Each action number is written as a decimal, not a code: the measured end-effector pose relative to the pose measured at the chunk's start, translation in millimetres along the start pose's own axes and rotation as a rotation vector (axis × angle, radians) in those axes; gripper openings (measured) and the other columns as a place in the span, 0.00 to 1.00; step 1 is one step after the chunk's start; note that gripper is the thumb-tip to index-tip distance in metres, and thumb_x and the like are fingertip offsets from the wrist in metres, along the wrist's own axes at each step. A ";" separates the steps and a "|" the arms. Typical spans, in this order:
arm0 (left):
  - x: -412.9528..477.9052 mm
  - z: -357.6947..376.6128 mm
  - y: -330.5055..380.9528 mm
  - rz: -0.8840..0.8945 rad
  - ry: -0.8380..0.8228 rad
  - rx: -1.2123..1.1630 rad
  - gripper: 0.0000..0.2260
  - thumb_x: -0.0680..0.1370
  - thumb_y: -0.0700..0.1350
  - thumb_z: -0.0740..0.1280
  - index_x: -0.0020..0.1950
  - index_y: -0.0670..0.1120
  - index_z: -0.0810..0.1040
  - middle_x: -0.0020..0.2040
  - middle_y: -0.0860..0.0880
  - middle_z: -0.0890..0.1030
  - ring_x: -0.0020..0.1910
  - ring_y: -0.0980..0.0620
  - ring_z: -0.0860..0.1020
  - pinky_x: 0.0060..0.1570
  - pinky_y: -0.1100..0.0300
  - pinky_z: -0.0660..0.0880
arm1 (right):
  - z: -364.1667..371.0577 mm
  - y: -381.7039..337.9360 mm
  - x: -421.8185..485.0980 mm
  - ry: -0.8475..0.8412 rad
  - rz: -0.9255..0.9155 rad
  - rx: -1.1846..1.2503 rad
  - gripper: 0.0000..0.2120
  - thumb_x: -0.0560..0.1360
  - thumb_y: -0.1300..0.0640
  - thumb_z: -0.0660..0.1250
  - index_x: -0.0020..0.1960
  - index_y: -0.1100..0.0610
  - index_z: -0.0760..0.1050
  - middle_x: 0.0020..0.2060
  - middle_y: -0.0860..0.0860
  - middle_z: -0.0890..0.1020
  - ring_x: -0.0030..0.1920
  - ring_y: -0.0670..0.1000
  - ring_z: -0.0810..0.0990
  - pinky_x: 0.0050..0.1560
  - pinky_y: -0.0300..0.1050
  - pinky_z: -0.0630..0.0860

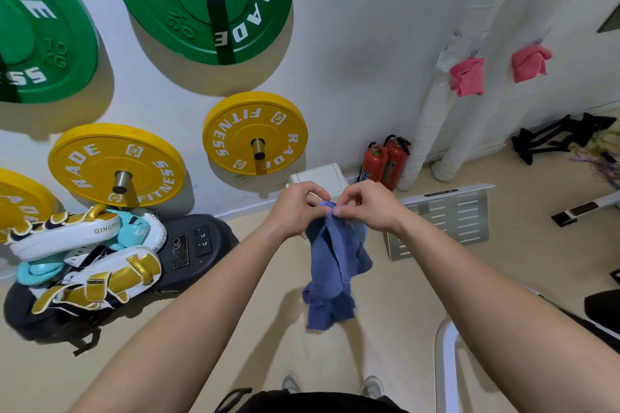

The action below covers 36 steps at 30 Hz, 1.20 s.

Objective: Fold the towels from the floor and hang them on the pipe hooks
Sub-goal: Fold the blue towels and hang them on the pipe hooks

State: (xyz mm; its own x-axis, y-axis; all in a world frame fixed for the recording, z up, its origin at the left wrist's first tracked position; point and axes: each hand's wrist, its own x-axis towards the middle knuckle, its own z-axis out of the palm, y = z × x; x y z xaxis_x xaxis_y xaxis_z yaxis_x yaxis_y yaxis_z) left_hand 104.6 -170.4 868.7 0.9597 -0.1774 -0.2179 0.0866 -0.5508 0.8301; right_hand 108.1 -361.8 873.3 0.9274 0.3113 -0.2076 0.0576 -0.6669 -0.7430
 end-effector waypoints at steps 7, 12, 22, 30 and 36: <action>5.1 -4.0 2.3 0.056 -0.005 -0.030 0.05 0.75 0.39 0.74 0.47 0.49 0.83 0.36 0.47 0.85 0.36 0.54 0.81 0.33 0.54 0.78 | 2.1 0.4 5.9 0.031 -0.126 -0.060 0.05 0.75 0.49 0.72 0.40 0.47 0.81 0.59 0.41 0.78 0.59 0.42 0.76 0.58 0.45 0.71; 4.7 -8.7 5.6 0.087 -0.001 -0.043 0.05 0.75 0.39 0.74 0.49 0.45 0.83 0.38 0.46 0.85 0.34 0.60 0.79 0.31 0.72 0.70 | 2.9 1.2 10.1 0.025 -0.102 0.008 0.05 0.75 0.51 0.72 0.41 0.50 0.81 0.40 0.44 0.83 0.44 0.44 0.81 0.52 0.54 0.79; 7.9 -29.8 -21.5 0.069 -0.021 0.041 0.03 0.79 0.42 0.70 0.48 0.49 0.83 0.41 0.51 0.83 0.40 0.54 0.79 0.42 0.57 0.77 | -8.2 11.1 15.5 0.067 -0.088 0.026 0.05 0.76 0.54 0.71 0.40 0.51 0.81 0.37 0.47 0.84 0.43 0.50 0.82 0.50 0.55 0.79; 9.4 -12.5 -11.9 0.016 0.098 -0.105 0.03 0.79 0.41 0.70 0.52 0.46 0.83 0.41 0.49 0.85 0.39 0.56 0.82 0.36 0.66 0.76 | 0.2 14.6 19.1 0.184 -0.101 -0.037 0.06 0.76 0.54 0.70 0.41 0.48 0.79 0.43 0.40 0.75 0.42 0.39 0.73 0.45 0.38 0.70; 14.3 -2.7 -6.7 0.004 0.083 -0.150 0.05 0.78 0.41 0.71 0.53 0.45 0.84 0.42 0.52 0.85 0.40 0.59 0.82 0.39 0.69 0.76 | 5.3 8.3 19.6 0.179 -0.095 -0.008 0.04 0.77 0.55 0.69 0.45 0.48 0.82 0.40 0.44 0.84 0.44 0.46 0.81 0.48 0.52 0.79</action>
State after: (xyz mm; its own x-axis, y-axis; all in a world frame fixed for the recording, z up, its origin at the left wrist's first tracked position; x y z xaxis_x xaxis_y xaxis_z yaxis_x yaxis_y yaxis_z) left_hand 118.5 -167.1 861.4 0.9784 -0.1079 -0.1765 0.1159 -0.4209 0.8997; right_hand 124.7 -357.7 859.7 0.9685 0.2481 -0.0197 0.1502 -0.6459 -0.7485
